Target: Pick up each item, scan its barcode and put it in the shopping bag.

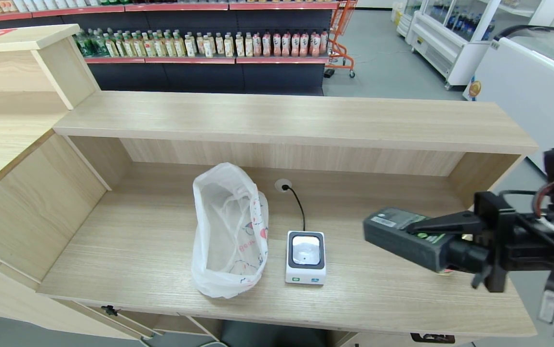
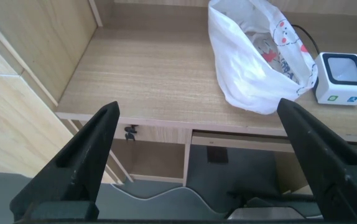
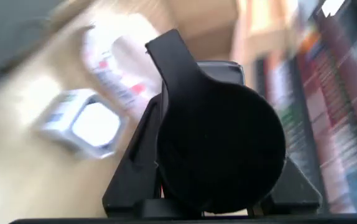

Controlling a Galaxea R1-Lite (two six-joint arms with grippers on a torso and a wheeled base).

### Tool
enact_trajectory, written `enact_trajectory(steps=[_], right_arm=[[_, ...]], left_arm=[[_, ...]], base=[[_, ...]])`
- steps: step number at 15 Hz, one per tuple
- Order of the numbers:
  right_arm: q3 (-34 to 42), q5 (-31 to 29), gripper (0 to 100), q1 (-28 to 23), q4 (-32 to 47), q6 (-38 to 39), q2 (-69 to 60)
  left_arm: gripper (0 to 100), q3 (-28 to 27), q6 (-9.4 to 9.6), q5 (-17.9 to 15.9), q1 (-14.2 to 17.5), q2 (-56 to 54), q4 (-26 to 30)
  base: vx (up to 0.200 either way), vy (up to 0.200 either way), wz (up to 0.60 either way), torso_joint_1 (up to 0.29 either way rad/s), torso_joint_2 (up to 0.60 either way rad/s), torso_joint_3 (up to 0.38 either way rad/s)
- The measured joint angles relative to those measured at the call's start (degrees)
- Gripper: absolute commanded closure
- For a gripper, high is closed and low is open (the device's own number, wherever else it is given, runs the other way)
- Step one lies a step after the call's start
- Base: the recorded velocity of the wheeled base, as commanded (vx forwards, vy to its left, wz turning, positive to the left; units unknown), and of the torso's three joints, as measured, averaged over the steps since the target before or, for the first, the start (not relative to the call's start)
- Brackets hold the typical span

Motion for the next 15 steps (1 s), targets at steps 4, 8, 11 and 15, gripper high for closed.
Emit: enact_trajectory(steps=[4, 8, 11, 15], right_arm=[[-1.08, -1.69, 100, -9.96, 11.13, 44.14, -8.79], [-1.11, -5.64, 100, -11.35, 7.07, 88.82, -10.01], [3.55, -9.94, 100, -10.68, -16.73, 112.95, -4.68], [8.3, -26.09, 100, -3.11, -36.89, 132.83, 6.64]], left_arm=[[0, 0.0, 0.0, -0.02, -0.02, 0.0, 0.0], [0, 0.0, 0.0, -0.02, 0.0, 0.0, 0.0], [0, 0.0, 0.0, -0.02, 0.0, 0.0, 0.0], [0, 0.0, -0.07, -0.02, 0.0, 0.0, 0.0]], base=[[0.0, 0.0, 0.0, 0.0, 0.0, 0.0], [0.0, 0.0, 0.0, 0.0, 0.0, 0.0], [0.0, 0.0, 0.0, 0.0, 0.0, 0.0], [0.0, 0.0, 0.0, 0.0, 0.0, 0.0]])
